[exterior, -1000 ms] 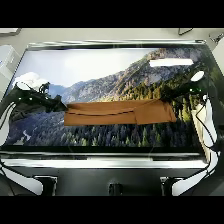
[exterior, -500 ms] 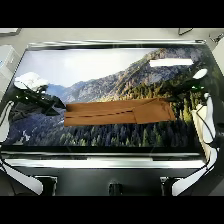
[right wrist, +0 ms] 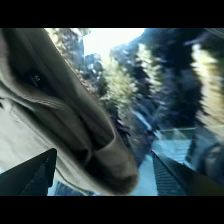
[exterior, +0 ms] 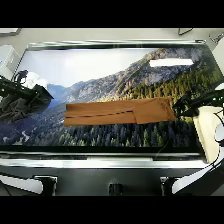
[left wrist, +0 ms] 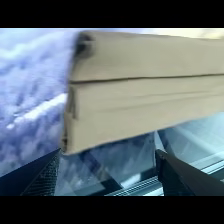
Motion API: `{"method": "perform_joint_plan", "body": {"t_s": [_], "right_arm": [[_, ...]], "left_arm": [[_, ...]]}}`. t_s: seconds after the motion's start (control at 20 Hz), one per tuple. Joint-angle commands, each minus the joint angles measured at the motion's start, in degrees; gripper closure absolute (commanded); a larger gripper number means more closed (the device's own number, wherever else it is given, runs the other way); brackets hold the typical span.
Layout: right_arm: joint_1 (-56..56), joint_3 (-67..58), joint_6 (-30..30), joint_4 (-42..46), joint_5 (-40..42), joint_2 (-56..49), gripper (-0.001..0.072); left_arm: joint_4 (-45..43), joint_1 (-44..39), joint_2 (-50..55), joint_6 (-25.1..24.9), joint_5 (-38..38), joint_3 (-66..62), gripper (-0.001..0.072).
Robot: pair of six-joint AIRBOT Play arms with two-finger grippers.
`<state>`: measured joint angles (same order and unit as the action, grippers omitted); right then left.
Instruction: Fold the clothes and pants, and hang the long-sleeved shirts on hangers.
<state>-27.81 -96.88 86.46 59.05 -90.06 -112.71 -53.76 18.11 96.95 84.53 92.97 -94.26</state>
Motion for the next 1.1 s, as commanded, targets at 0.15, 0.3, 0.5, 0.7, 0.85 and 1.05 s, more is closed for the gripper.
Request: {"method": "perform_joint_plan", "body": {"t_s": [0.15, 0.3, 0.5, 0.7, 0.85, 1.05], "right_arm": [[3.1, 1.9, -6.7, -10.5, 1.6, -4.3, -0.0008], [6.1, 1.9, -6.8, -10.5, 3.2, -4.3, 0.0028], [8.6, 1.8, -4.2, -10.6, 4.0, -2.9, 0.0674], [12.1, 1.7, -3.9, -10.6, 3.1, 6.3, 0.0676], [16.0, 1.7, -0.6, -10.6, 3.3, 15.9, 0.0677], [21.0, 1.7, 5.0, -9.6, 2.7, 25.9, 0.0676]], "left_arm": [[0.1, -6.2, -7.3, 1.7, -3.9, -0.2, 0.0], [1.2, -10.0, -8.0, 1.6, -4.1, -0.2, 0.0001], [1.2, -16.6, -7.9, 1.6, -9.7, -0.1, 0.0003], [0.3, -28.2, -4.5, 0.8, -26.1, 0.0, 0.0586], [-1.3, -38.0, 1.9, 1.1, -33.7, 0.0, 0.0676], [-0.7, -46.6, 11.5, 7.5, -34.5, 0.1, 0.0676]]}}
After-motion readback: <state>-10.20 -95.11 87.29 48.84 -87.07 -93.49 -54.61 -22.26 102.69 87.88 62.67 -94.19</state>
